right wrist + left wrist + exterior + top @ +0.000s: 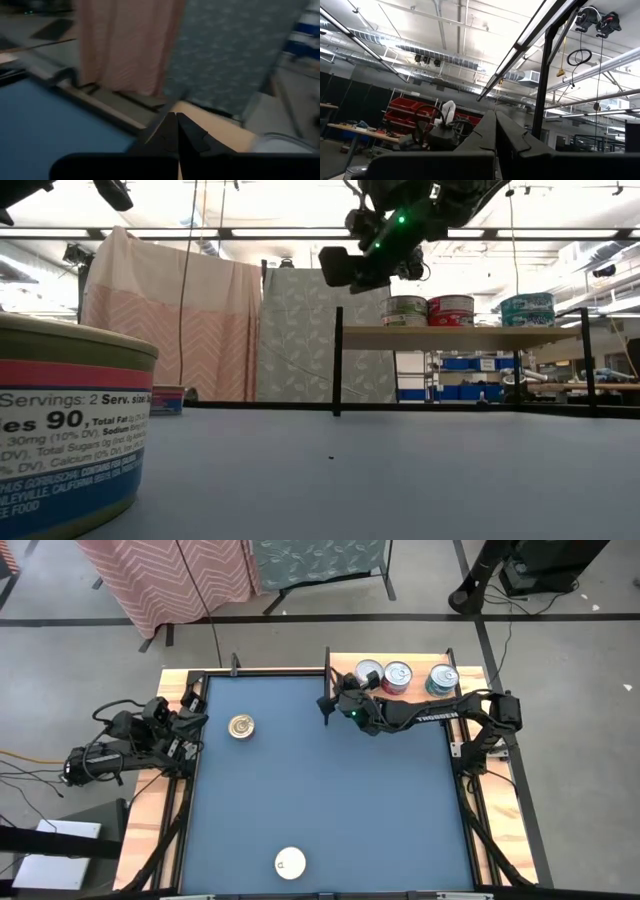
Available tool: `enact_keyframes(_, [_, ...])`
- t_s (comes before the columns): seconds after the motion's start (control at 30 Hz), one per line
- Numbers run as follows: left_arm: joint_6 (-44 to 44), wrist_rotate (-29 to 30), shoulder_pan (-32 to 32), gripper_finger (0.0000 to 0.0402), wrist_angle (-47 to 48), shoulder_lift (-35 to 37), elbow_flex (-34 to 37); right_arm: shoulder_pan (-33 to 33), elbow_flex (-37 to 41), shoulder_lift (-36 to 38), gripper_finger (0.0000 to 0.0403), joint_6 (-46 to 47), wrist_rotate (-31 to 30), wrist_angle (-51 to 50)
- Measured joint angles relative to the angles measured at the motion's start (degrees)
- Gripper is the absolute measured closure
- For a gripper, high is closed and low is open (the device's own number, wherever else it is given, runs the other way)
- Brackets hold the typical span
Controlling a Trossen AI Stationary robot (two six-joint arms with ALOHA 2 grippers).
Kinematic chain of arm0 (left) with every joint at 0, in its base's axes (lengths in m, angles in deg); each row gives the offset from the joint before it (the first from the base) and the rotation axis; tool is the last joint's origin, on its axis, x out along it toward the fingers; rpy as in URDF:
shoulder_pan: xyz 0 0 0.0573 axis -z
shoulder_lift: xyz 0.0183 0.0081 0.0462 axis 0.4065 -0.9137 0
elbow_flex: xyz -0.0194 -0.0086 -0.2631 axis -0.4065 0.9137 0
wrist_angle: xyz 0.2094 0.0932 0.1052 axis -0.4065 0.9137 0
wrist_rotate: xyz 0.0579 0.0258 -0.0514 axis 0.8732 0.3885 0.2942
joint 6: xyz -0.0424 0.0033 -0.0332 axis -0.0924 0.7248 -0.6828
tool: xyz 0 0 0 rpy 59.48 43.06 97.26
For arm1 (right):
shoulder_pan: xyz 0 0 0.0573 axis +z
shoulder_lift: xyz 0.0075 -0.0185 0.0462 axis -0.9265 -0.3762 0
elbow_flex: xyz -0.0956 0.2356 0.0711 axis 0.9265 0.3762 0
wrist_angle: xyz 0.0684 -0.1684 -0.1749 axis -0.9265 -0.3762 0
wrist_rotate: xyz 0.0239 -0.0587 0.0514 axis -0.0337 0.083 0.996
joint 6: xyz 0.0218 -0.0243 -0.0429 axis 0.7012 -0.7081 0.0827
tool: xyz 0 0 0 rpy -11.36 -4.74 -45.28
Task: Stack canned seafood by type on shelf
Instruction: Adjust the stacked tuna cans on the shelf
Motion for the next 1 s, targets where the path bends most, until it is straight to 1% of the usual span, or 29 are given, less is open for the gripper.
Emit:
enact_keyframes(0.1, [-0.36,-0.01,-0.01,0.0398,0.0,0.0,0.0,-1.04,0.0,-0.23,0.0401,0.68,-5.49,0.42])
enact_keyframes(0.17, [-1.27,-0.03,-0.01,0.0398,0.0,0.0,0.0,-1.71,0.0,-0.23,0.0401,1.53,-7.73,1.24])
enact_keyframes(0.3, [-3.11,-0.05,-0.02,0.0398,-0.27,0.0,0.0,-2.73,0.0,-0.23,0.0401,8.18,-11.0,1.66])
enact_keyframes(0.37, [-4.01,-0.05,-0.02,0.0398,-0.88,0.0,0.0,-3.19,0.0,-0.23,0.0401,12.97,-10.74,1.7])
enact_keyframes(0.47, [-4.29,-0.03,-0.02,0.0398,-1.84,0.02,-0.02,-3.57,0.0,-0.23,0.0401,18.37,-7.05,1.68])
enact_keyframes(0.63, [-4.24,0.54,-0.02,0.0398,-1.78,0.02,-0.04,-3.09,0.0,-1.37,0.0401,19.22,-2.08,5.11])
enact_keyframes(0.7, [-4.24,0.6,-0.02,0.0398,-1.75,0.02,-0.04,-2.39,-0.11,-3.33,0.0401,18.63,-0.74,9.69])
enact_keyframes(0.8, [-4.31,0.65,-0.02,0.0398,-1.8,0.01,-0.04,-1.34,-0.04,-6.21,0.0401,17.25,-1.51,13.77])
enact_keyframes(1.0, [-6.37,0.69,-0.02,0.0398,-2.39,0.0,-0.04,-0.7,-0.01,-8.81,0.0401,18.0,-4.3,14.62])
